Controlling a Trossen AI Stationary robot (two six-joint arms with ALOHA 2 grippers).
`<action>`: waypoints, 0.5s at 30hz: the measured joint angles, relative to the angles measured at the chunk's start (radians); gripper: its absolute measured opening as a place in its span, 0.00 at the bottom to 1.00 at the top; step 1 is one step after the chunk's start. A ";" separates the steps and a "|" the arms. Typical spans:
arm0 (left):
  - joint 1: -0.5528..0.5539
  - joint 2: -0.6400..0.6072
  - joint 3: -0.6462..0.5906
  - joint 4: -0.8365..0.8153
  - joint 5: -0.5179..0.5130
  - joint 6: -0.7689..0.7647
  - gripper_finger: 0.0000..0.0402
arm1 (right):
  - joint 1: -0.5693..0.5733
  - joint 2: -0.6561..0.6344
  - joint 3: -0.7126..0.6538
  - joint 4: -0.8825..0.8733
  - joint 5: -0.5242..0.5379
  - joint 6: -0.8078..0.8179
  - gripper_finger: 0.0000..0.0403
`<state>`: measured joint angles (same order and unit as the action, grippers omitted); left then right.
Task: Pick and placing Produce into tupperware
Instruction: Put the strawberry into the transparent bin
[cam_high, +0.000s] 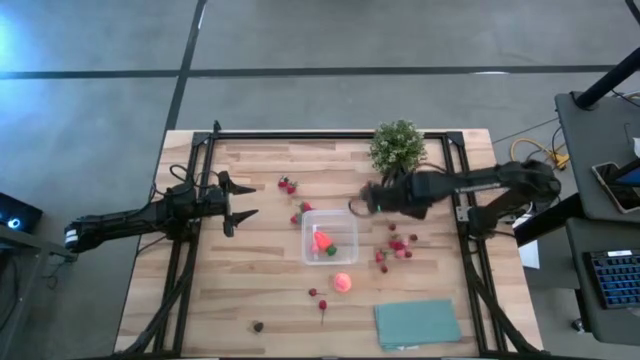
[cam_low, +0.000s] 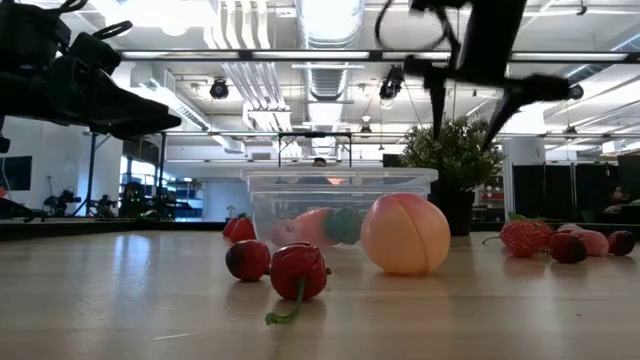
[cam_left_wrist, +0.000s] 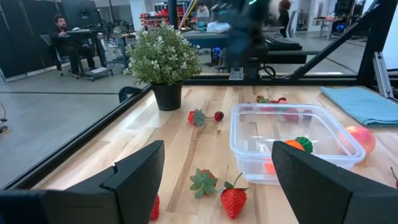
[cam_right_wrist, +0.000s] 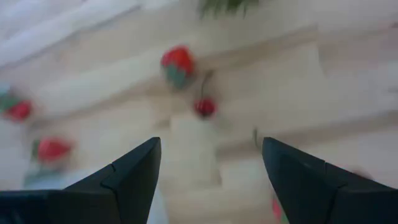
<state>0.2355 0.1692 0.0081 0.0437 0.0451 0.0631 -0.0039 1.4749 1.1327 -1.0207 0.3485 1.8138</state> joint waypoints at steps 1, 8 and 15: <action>0.000 0.000 0.000 0.000 0.000 0.000 0.70 | -0.039 0.001 -0.016 0.034 -0.024 -0.034 0.67; 0.000 0.000 0.000 0.000 0.000 0.000 0.70 | -0.209 0.044 -0.073 0.256 -0.140 -0.268 0.67; 0.000 0.000 0.000 -0.001 0.000 0.000 0.70 | -0.274 0.126 -0.039 0.263 -0.146 -0.263 0.62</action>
<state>0.2354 0.1697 0.0080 0.0425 0.0448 0.0631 -0.2779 1.6007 1.0940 -0.7579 0.2020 1.5513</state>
